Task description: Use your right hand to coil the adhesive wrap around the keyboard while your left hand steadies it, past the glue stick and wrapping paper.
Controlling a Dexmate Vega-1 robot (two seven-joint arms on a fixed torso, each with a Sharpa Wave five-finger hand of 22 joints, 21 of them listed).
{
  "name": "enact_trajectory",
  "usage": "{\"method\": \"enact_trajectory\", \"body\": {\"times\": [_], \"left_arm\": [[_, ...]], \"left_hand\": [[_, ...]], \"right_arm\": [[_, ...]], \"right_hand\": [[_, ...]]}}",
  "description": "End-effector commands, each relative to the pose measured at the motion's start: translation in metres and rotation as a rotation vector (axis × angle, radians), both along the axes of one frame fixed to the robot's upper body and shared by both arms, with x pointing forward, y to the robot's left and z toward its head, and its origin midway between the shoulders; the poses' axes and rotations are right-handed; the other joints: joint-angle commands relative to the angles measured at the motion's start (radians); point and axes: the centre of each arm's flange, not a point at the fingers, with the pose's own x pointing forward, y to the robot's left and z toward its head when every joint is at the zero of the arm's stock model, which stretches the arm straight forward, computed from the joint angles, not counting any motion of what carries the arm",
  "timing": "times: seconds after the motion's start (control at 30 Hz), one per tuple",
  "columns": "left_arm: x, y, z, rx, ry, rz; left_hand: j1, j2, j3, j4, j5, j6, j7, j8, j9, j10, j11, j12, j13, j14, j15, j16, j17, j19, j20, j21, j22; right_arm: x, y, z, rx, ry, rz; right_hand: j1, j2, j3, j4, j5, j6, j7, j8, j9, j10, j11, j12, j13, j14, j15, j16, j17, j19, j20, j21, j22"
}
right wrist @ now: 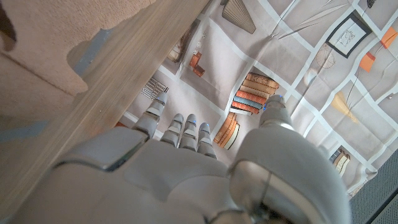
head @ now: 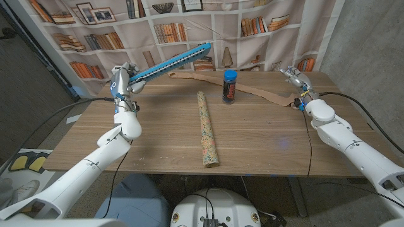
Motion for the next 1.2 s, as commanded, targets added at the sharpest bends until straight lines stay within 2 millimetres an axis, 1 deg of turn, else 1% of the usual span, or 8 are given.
{"method": "enact_trajectory", "body": {"times": [0.03, 0.17, 0.4, 0.83, 0.9, 1.0, 1.07, 1.2], "left_arm": [[-0.001, -0.002, 0.001, 0.015, -0.008, 0.008], [-0.003, 0.000, 0.005, 0.023, -0.022, 0.017], [-0.004, -0.001, 0.005, 0.024, -0.027, 0.020], [-0.008, -0.001, -0.002, 0.012, -0.022, 0.027], [-0.009, -0.001, -0.002, 0.012, -0.023, 0.028], [-0.010, 0.000, -0.003, 0.010, -0.023, 0.034], [-0.011, 0.000, -0.004, 0.006, -0.028, 0.033], [-0.011, 0.000, -0.004, 0.006, -0.032, 0.034]], "left_hand": [[0.010, 0.036, 0.022, 0.026, 0.224, 0.005, 0.001, 0.005, 0.002, 0.013, -0.009, 0.272, 0.312, 0.312, -0.117, 0.318, 0.506, 0.213, -0.201, 0.478, 0.492], [0.009, 0.036, 0.023, 0.027, 0.227, 0.003, 0.000, 0.006, 0.002, 0.017, -0.008, 0.260, 0.296, 0.312, -0.117, 0.317, 0.505, 0.212, -0.201, 0.478, 0.489], [0.005, 0.037, 0.022, 0.028, 0.228, 0.005, -0.003, 0.009, 0.000, 0.022, -0.013, 0.259, 0.297, 0.314, -0.117, 0.315, 0.501, 0.212, -0.202, 0.478, 0.484], [0.001, 0.035, 0.025, 0.028, 0.234, 0.008, -0.005, 0.014, -0.002, 0.024, -0.013, 0.256, 0.300, 0.316, -0.118, 0.316, 0.502, 0.215, -0.203, 0.480, 0.481], [0.002, 0.036, 0.028, 0.028, 0.236, 0.006, -0.004, 0.015, -0.002, 0.023, -0.010, 0.256, 0.302, 0.314, -0.116, 0.315, 0.503, 0.213, -0.202, 0.481, 0.482], [0.002, 0.036, 0.027, 0.027, 0.236, 0.002, -0.002, 0.016, 0.001, 0.024, -0.014, 0.253, 0.300, 0.316, -0.117, 0.316, 0.502, 0.215, -0.202, 0.482, 0.481], [0.001, 0.035, 0.027, 0.027, 0.236, 0.001, -0.004, 0.017, 0.001, 0.023, -0.011, 0.256, 0.305, 0.314, -0.115, 0.315, 0.502, 0.212, -0.202, 0.483, 0.483], [0.000, 0.038, 0.026, 0.029, 0.234, -0.001, -0.005, 0.017, -0.002, 0.016, -0.010, 0.259, 0.312, 0.310, -0.110, 0.315, 0.503, 0.210, -0.201, 0.483, 0.482]], "right_arm": [[-0.004, -0.010, 0.005, -0.058, 0.006, -0.030], [-0.005, -0.012, 0.004, -0.098, 0.019, -0.052], [-0.007, -0.015, 0.003, -0.137, 0.026, -0.076], [-0.008, -0.026, 0.008, -0.257, 0.047, -0.121], [-0.009, -0.028, 0.008, -0.281, 0.055, -0.126], [-0.009, -0.030, 0.009, -0.308, 0.064, -0.134], [-0.010, -0.032, 0.010, -0.322, 0.071, -0.137], [-0.010, -0.034, 0.010, -0.370, 0.085, -0.149]], "right_hand": [[0.012, -0.004, 0.005, 0.002, -0.002, 0.013, -0.001, 0.003, 0.004, 0.000, 0.001, 0.002, 0.003, 0.004, -0.041, 0.005, 0.003, -0.004, -0.001, -0.001, 0.003], [0.015, -0.007, 0.005, 0.005, -0.003, 0.021, -0.003, 0.005, 0.004, 0.012, -0.002, 0.005, 0.003, 0.022, -0.051, 0.012, 0.004, 0.000, -0.003, 0.001, 0.003], [0.018, -0.009, 0.005, 0.007, -0.003, 0.019, -0.004, 0.003, 0.003, 0.007, -0.006, 0.002, 0.003, 0.013, -0.048, 0.008, 0.005, -0.004, -0.003, -0.001, 0.003], [0.027, -0.014, 0.007, 0.008, -0.003, 0.014, -0.007, -0.001, 0.003, -0.002, -0.010, -0.003, 0.002, -0.014, -0.050, -0.003, 0.006, -0.025, -0.007, -0.009, 0.001], [0.035, -0.015, 0.010, 0.007, -0.002, 0.013, -0.007, -0.001, 0.003, -0.007, -0.010, -0.006, 0.002, -0.030, -0.049, -0.009, 0.005, -0.032, -0.006, -0.010, 0.001], [0.041, -0.015, 0.012, 0.007, -0.002, 0.007, -0.013, -0.004, 0.003, -0.017, -0.024, -0.010, 0.002, -0.040, -0.049, -0.012, 0.005, -0.042, -0.011, -0.012, 0.001], [0.045, -0.016, 0.013, 0.007, -0.002, 0.005, -0.008, -0.005, 0.003, -0.017, -0.020, -0.009, 0.002, -0.046, -0.043, -0.013, 0.004, -0.042, -0.005, -0.011, 0.001], [0.048, -0.019, 0.014, 0.008, -0.002, -0.001, -0.010, -0.007, 0.003, -0.025, -0.022, -0.012, 0.002, -0.051, -0.042, -0.014, 0.004, -0.047, -0.014, -0.011, 0.000]]}}
